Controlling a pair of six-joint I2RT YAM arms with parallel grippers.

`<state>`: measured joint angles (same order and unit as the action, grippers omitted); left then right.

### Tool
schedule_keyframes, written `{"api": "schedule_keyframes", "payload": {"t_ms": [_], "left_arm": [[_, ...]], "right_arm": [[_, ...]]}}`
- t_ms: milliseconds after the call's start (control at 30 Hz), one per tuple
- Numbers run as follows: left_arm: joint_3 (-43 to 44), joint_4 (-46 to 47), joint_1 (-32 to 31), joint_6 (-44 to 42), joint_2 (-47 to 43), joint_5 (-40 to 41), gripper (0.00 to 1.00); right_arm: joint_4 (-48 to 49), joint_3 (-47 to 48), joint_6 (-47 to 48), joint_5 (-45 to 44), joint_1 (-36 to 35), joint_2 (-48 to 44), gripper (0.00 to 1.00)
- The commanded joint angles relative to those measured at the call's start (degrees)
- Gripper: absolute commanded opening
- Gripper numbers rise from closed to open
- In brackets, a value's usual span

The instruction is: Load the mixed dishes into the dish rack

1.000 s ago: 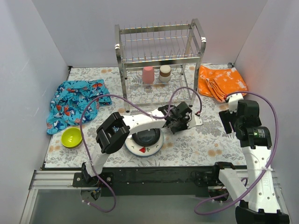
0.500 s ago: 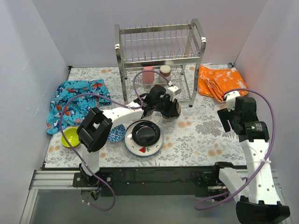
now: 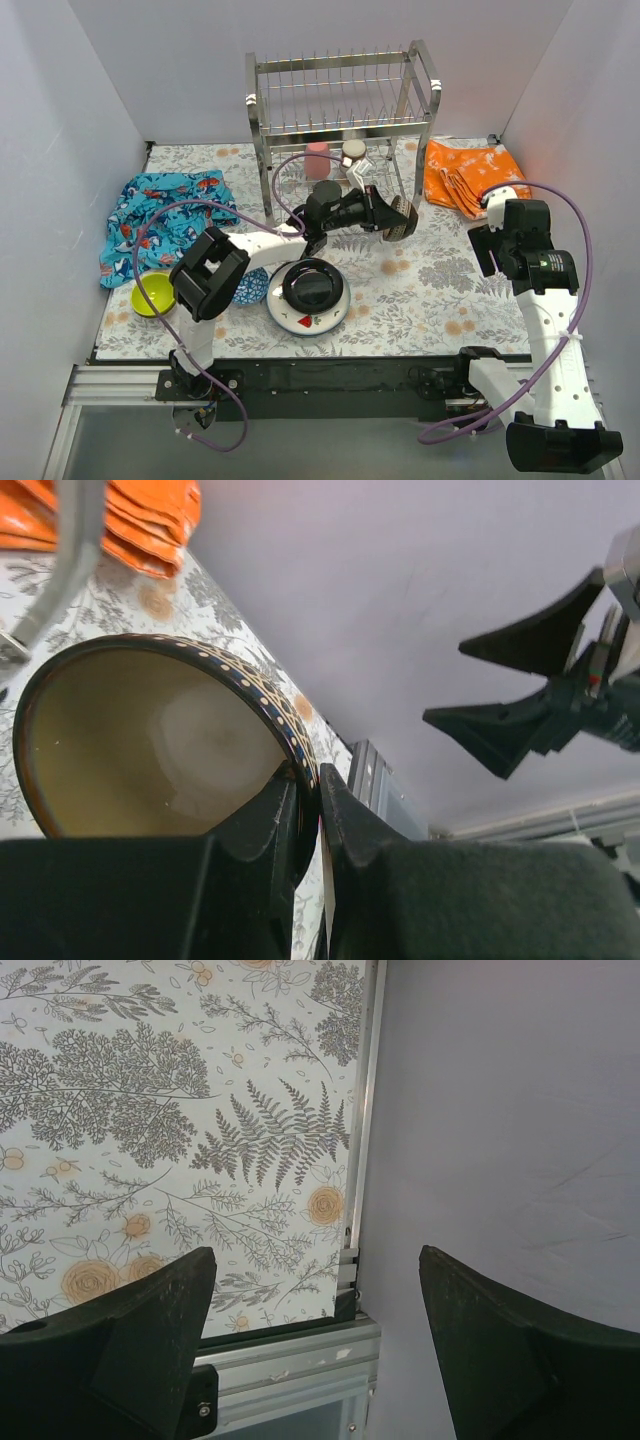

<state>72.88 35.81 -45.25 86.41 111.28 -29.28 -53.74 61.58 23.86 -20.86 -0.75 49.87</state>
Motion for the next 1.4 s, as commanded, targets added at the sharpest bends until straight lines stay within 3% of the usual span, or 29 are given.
{"api": "schedule_keyframes", "payload": {"t_ms": [0,333,900,1367], "left_arm": [[2.4,6.6,2.3,6.2,0.6,4.7,0.00],[9.5,8.6,6.3,6.4,8.4,4.4,0.00],[25.9,11.8,7.5,7.2,24.4,1.2,0.00],[26.1,12.7,10.4,12.1,27.6,-0.8,0.00]], "right_arm": [[-1.0,2.4,-1.0,-1.0,0.1,-0.3,0.91],[-1.5,1.7,-0.7,-1.4,2.4,-0.6,0.90],[-4.1,0.2,-0.7,0.6,4.2,0.2,0.89],[-3.1,1.1,-0.3,1.8,5.0,3.5,0.87]]}}
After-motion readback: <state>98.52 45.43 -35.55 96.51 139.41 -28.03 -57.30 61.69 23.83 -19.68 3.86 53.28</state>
